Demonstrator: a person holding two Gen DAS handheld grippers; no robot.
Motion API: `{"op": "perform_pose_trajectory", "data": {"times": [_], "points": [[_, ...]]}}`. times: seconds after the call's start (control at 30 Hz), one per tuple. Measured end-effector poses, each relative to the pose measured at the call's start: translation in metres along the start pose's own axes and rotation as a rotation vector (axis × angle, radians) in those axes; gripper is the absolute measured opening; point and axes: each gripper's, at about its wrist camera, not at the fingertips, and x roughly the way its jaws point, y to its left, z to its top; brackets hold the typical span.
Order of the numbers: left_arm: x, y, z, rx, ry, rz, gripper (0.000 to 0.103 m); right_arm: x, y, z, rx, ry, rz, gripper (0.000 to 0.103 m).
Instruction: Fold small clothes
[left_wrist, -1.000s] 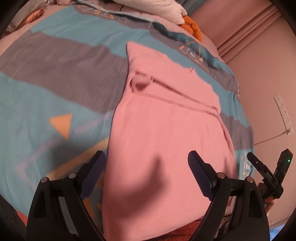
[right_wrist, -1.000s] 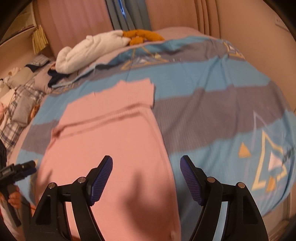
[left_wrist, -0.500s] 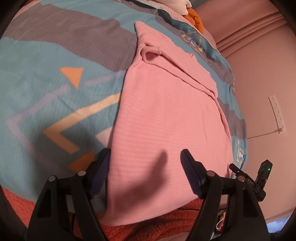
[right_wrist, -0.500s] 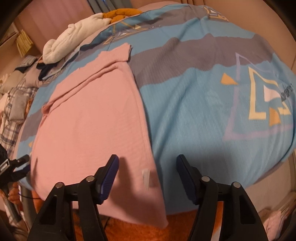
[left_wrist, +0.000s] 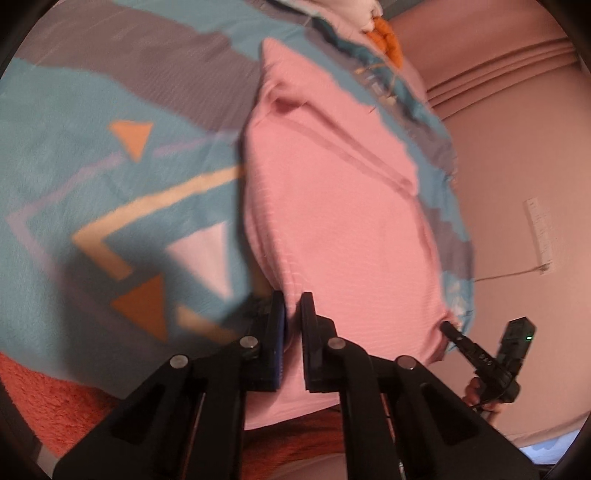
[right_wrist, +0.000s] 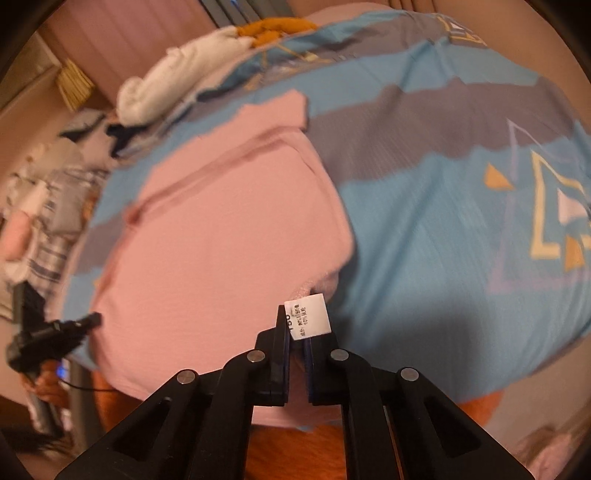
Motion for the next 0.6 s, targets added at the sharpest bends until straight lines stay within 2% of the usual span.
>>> {"op": "perform_pose_trajectory", "data": {"times": [0.1,0.23,0.37,0.6], "points": [[-0.009,-0.015,0.015,0.036,-0.037,-0.019,0.007,-0.004,0.005,0.019,0.002,-0.037,0.033,0.008],[-0.008,-0.02,0.04,0.05,-0.065,-0.033,0.007,0.001,0.009,0.039,0.007,-0.072,0.032,0.008],[0.009,-0.019,0.068,0.061,-0.07,0.002,0.008,0.018,0.001,0.058,0.059,-0.087,0.039,0.008],[0.06,-0.009,0.106,0.077,-0.015,0.103,0.01,0.051,-0.018,0.075,0.127,-0.048,-0.051,0.008]]}}
